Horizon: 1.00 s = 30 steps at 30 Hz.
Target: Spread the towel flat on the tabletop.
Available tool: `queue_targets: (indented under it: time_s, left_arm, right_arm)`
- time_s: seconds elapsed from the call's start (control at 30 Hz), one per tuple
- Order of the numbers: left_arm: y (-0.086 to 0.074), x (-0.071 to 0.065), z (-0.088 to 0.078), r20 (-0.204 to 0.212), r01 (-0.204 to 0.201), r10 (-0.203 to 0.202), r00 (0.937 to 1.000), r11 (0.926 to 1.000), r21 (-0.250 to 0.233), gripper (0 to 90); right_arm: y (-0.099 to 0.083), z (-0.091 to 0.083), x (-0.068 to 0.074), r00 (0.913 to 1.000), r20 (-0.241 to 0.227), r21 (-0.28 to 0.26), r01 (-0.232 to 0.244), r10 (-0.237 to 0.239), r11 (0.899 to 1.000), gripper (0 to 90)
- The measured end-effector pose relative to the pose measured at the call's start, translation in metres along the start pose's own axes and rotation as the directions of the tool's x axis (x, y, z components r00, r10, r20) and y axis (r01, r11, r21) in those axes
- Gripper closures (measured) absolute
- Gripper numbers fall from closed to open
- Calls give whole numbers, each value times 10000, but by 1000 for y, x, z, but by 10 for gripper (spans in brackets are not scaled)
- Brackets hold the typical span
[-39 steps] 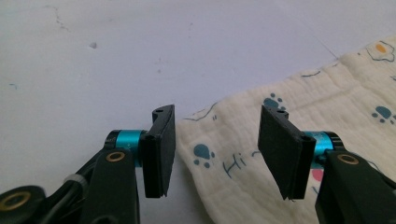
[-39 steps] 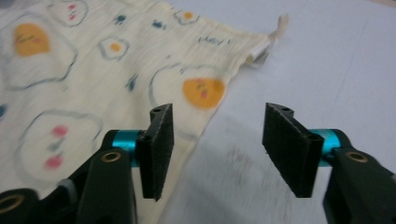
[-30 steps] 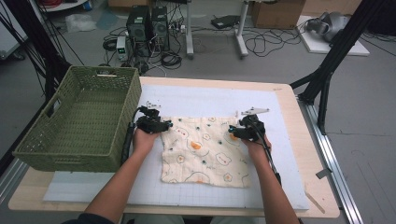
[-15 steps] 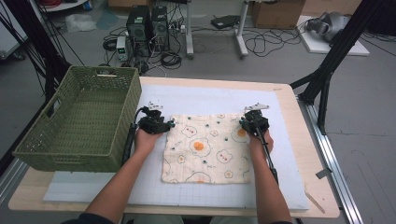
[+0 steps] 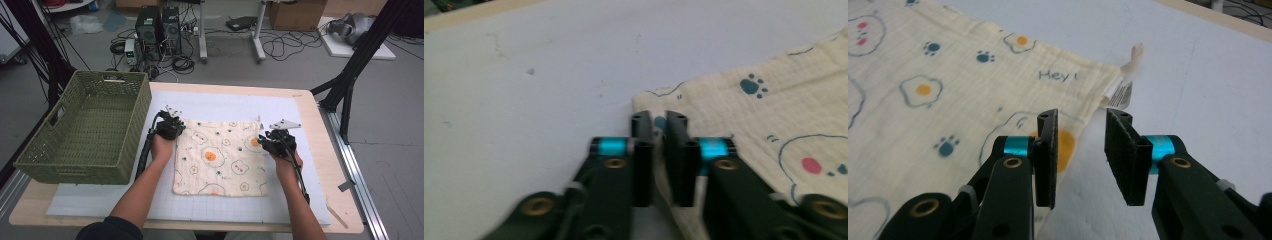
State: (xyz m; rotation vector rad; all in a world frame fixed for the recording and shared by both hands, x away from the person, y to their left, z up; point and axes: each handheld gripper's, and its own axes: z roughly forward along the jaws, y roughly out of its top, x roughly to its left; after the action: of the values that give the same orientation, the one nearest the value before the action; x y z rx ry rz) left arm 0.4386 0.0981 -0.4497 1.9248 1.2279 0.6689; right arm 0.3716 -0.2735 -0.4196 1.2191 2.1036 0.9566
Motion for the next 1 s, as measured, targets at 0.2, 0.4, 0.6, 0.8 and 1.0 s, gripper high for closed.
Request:
queue_targets:
  time_s: [0.2, 0.4, 0.6, 0.8, 1.0]
  left_arm:
    - [4, 5, -14, 826, 355, -342, 9960, 9993, -142, 501]
    - [2, 2, -30, 1668, 557, -510, 9847, 9982, -239, 473]
    - [-19, -7, -45, 2092, 265, -317, 9774, 9993, 280, 533]
    - [-42, -18, -66, 2159, -274, 138, 9763, 9978, 602, 567]
    - [-54, -27, -77, 2292, -1118, 1027, 9679, 9934, 271, 755]
  right_arm:
    - [-26, -23, -1, 10000, -60, -303, -54, 52, 9995, 639]
    - [-42, -43, 1, 9982, -594, -344, -128, 108, 9993, 656]
    - [-57, -61, 14, 9884, -1504, -159, 202, -223, 9997, 697]
    - [-71, -62, 30, 9736, -2273, 676, 363, -200, 9971, 662]
    - [-72, -58, 37, 9672, -2532, 984, 488, -224, 9940, 824]
